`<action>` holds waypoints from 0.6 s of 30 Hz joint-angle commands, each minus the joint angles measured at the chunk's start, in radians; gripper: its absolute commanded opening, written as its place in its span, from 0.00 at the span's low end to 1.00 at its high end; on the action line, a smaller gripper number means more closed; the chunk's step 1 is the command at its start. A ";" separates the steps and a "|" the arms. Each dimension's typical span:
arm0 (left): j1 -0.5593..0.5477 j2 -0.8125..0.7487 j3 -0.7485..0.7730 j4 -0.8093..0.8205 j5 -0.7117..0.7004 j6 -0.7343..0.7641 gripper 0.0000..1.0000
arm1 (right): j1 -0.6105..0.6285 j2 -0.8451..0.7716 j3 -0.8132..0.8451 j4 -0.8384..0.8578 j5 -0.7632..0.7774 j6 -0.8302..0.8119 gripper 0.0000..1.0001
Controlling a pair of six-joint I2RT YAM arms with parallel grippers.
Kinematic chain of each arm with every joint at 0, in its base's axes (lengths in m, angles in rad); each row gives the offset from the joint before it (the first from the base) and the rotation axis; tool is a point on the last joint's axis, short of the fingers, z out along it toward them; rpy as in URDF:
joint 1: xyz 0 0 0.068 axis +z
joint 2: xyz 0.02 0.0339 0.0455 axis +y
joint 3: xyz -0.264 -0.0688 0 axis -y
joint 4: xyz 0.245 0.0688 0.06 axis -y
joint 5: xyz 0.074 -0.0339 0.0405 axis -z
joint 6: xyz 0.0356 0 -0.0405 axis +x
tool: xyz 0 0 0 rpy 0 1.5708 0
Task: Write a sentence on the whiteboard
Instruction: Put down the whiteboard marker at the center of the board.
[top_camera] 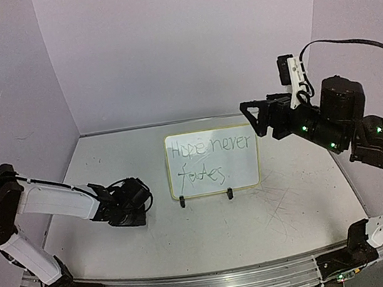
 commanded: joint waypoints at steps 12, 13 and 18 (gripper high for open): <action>0.005 -0.121 0.097 -0.115 -0.059 0.015 0.47 | -0.001 -0.095 -0.004 -0.013 0.153 -0.091 0.91; 0.005 -0.155 0.117 -0.138 -0.070 0.024 0.52 | -0.001 -0.101 0.005 -0.031 0.199 -0.094 0.92; 0.005 -0.421 0.265 -0.211 -0.120 0.100 0.78 | -0.001 -0.114 0.081 -0.109 0.356 -0.132 0.98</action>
